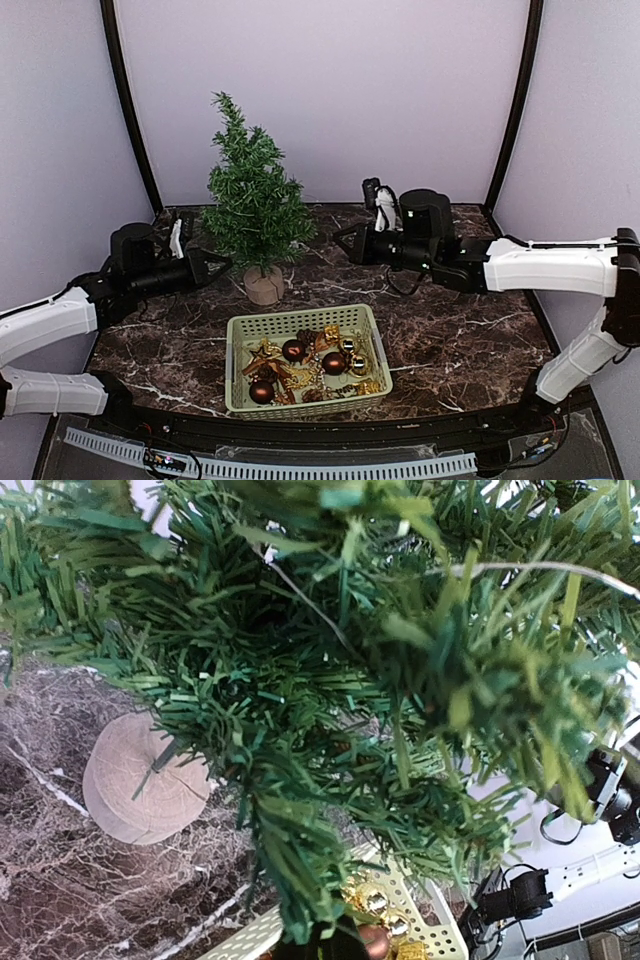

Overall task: Decorate the small christmas tree
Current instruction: Wrap the side of the string light in the gap of the branches.

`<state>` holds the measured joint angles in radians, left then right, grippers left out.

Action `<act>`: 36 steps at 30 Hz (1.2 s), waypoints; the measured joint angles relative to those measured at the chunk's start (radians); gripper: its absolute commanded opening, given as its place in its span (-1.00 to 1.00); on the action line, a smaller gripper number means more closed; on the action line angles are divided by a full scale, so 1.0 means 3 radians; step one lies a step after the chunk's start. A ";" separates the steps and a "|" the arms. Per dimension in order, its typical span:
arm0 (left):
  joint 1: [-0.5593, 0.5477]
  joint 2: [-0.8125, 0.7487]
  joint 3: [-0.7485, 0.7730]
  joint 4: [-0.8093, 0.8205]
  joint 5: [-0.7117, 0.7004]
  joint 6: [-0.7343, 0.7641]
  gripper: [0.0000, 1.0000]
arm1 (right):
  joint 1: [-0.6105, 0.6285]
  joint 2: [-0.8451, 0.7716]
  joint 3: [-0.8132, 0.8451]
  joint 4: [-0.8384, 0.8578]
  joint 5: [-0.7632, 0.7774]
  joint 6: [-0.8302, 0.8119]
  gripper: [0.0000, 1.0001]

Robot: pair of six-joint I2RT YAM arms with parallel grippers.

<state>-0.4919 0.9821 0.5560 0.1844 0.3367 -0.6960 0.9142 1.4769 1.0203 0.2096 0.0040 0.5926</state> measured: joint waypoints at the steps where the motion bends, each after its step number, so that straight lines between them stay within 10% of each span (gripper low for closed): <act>1: 0.0000 -0.0010 0.0000 -0.0005 -0.0032 0.0004 -1.00 | -0.0020 0.0024 -0.0009 0.0022 -0.0036 0.0020 -1.00; 22: 0.1021 0.0635 0.0416 0.0093 0.0340 0.0661 -1.00 | -0.0100 0.0576 -0.0095 0.0172 -0.0605 0.0066 -1.00; 26: 0.1188 0.1016 0.0656 0.0276 0.0467 0.0807 -0.73 | -0.0075 0.0649 0.0004 0.0188 -0.0640 0.0048 -1.00; 32: 0.1287 0.1217 0.0918 0.0291 0.0420 0.1025 0.28 | -0.0058 0.0716 0.0165 0.0228 -0.0641 0.0037 -1.00; 36: 0.1288 0.0946 0.0919 0.0079 0.0146 0.1133 0.44 | -0.0058 0.0792 0.0332 0.0280 -0.0657 0.0019 -1.00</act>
<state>-0.1055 1.2659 0.8318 0.2081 0.3805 -0.3561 0.8967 1.7145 1.1198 0.2935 -0.1932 0.5983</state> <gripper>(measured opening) 0.683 0.005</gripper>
